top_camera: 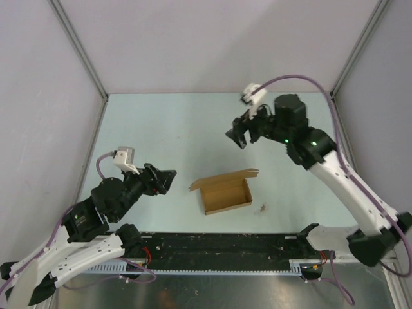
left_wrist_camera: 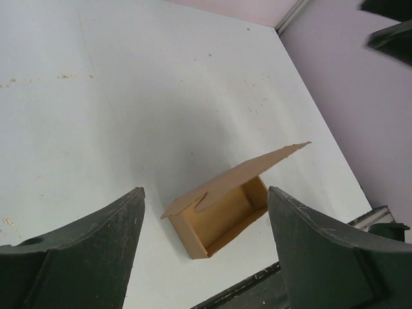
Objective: Fold the paper box
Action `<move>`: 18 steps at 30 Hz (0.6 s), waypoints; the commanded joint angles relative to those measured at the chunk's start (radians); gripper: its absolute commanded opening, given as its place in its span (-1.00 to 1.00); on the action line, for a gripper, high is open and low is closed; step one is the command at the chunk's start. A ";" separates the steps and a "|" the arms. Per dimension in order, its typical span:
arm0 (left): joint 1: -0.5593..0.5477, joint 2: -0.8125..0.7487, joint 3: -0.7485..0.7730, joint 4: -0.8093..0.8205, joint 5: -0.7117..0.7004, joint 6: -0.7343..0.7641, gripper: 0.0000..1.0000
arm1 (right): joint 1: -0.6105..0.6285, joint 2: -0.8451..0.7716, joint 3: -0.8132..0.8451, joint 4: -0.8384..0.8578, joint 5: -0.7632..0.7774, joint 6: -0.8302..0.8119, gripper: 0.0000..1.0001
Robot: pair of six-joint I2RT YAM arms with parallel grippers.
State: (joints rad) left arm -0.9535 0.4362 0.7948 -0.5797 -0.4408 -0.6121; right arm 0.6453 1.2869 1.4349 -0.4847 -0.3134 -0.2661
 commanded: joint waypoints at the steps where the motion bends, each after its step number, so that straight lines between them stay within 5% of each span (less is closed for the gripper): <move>1: -0.005 0.001 0.018 0.006 -0.022 -0.009 0.64 | 0.002 -0.126 -0.034 -0.119 0.400 0.460 0.58; 7: -0.007 0.007 0.020 0.004 -0.032 -0.002 0.65 | 0.013 -0.362 -0.335 -0.347 0.689 0.982 0.60; 13: -0.007 0.015 0.012 0.004 -0.027 -0.005 0.66 | -0.007 -0.564 -0.647 -0.404 0.679 1.266 0.53; 18: -0.005 0.006 0.000 0.006 -0.026 -0.012 0.67 | -0.012 -0.589 -0.800 -0.339 0.593 1.332 0.53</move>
State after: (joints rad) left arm -0.9535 0.4427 0.7948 -0.5827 -0.4534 -0.6121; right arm 0.6392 0.7128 0.7086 -0.8711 0.3023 0.9096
